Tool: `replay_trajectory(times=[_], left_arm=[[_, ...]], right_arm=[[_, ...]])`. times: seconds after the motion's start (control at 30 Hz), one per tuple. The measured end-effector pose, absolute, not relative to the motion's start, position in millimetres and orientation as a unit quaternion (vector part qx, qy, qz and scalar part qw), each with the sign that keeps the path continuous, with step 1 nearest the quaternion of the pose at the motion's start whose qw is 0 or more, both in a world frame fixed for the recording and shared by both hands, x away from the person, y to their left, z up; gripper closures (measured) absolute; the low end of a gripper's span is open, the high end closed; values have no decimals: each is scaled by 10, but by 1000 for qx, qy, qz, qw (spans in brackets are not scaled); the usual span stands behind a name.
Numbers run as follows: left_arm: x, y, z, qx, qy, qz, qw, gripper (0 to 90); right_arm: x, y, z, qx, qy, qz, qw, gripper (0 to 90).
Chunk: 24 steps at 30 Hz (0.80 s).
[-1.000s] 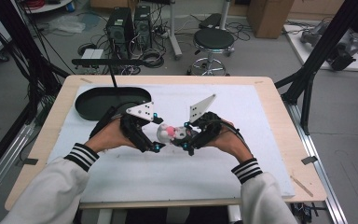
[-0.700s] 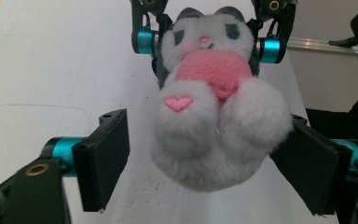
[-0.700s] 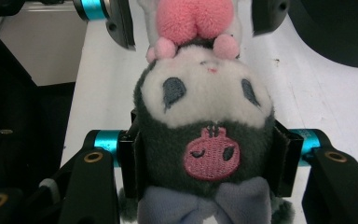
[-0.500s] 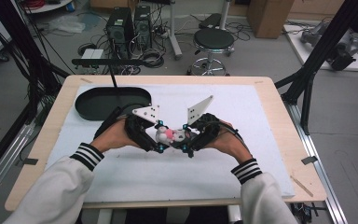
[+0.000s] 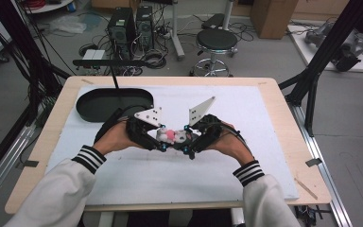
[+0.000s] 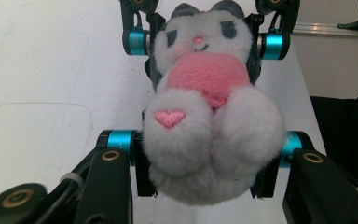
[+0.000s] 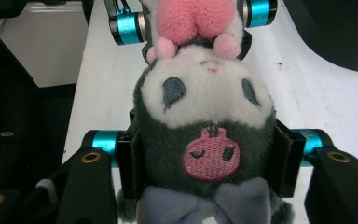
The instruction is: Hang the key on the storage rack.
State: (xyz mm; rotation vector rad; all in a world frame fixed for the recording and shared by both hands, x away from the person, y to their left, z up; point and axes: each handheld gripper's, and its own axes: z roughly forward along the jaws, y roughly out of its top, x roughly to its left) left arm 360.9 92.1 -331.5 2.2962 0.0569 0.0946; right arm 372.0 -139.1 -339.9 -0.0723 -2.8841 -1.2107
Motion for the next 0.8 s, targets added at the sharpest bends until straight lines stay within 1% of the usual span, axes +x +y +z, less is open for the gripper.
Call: replay_trajectory(times=[0.03,0.07,0.13,0.2,0.43,0.57,0.63,0.8], left_arm=[[3604,922,-3314,911,24,39,409,546],[3603,923,-3314,912,25,40,408,548],[3606,928,-3312,912,29,39,406,550],[3610,938,-3304,912,34,39,407,550],[3620,1014,-3257,908,50,47,414,553],[3623,1125,-3206,903,71,56,421,555],[3619,1206,-3166,898,83,61,428,554],[3610,1428,-3076,885,118,90,442,554]], right_arm=[[3720,-1387,-3404,-22,-922,-387,7,354],[3712,-1380,-3409,-21,-922,-386,4,279],[3689,-1348,-3429,-36,-919,-392,-17,12],[3679,-1340,-3423,-45,-914,-402,-37,4],[3689,-1466,-3393,-73,-900,-425,-63,3],[3672,-1642,-3400,-98,-884,-450,-74,4],[3645,-1749,-3404,-110,-881,-450,-90,3],[3574,-2052,-3410,-151,-859,-476,-112,4]])
